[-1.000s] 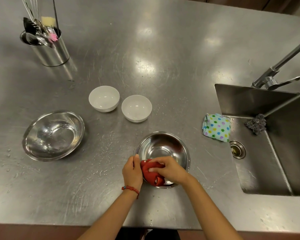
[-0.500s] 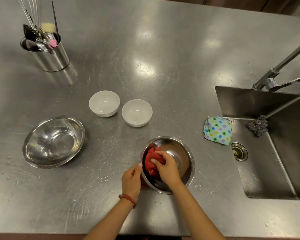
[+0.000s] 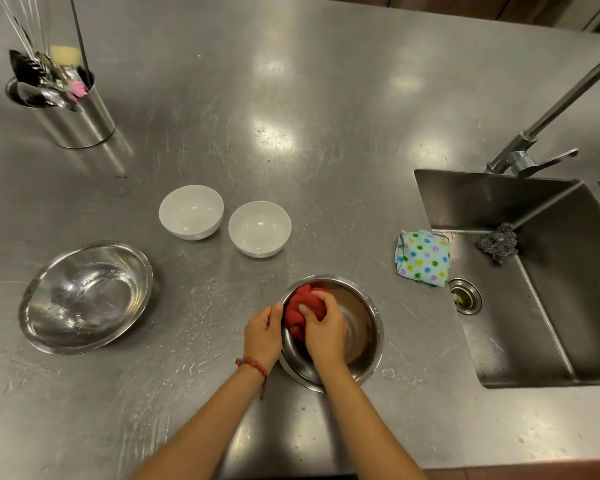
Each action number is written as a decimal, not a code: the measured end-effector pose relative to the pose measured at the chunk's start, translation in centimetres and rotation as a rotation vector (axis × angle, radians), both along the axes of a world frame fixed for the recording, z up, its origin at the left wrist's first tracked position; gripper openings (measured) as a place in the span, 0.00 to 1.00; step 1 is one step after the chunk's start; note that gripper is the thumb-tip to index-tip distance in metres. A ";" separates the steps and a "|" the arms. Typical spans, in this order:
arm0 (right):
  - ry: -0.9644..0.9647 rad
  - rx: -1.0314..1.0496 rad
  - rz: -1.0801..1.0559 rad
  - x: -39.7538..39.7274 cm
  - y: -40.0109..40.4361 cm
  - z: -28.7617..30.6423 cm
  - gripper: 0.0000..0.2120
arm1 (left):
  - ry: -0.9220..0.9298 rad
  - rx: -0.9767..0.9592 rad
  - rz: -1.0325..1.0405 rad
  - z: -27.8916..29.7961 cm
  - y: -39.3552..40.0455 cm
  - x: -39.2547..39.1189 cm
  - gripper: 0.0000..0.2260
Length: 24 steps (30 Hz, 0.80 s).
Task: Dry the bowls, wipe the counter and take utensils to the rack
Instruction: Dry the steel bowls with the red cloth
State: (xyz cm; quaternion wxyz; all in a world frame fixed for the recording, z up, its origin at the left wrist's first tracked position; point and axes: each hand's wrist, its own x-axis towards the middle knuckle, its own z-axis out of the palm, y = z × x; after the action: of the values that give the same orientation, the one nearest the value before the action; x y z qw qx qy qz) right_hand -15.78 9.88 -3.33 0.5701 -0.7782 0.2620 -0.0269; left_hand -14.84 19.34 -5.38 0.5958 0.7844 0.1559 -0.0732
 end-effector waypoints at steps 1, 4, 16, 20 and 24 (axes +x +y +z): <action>-0.011 -0.006 -0.059 0.1 0.2 -0.1 0.12 | 0.004 -0.004 0.016 0.0 -0.3 -0.3 0.18; -0.027 -0.002 -0.064 -0.2 0.5 -0.5 0.11 | 0.009 -0.033 0.049 0.1 -0.8 -0.8 0.18; -0.016 -0.453 0.043 1.5 -2.8 1.5 0.18 | -0.006 -0.033 0.138 0.0 -1.0 -1.4 0.17; 0.109 -0.686 0.023 0.7 -5.2 1.5 0.11 | -0.025 -0.022 0.153 0.2 -1.2 -1.6 0.18; 0.209 -0.567 0.003 -0.3 -6.3 3.3 0.16 | -0.056 -0.031 0.197 0.2 -1.5 -2.0 0.19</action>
State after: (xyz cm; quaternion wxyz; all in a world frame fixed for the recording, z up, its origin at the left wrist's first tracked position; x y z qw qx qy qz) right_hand -16.08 3.56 -0.07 0.3002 -0.9052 0.3004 -0.0178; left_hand -16.85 17.89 -5.15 0.6164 0.7577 0.2143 0.0054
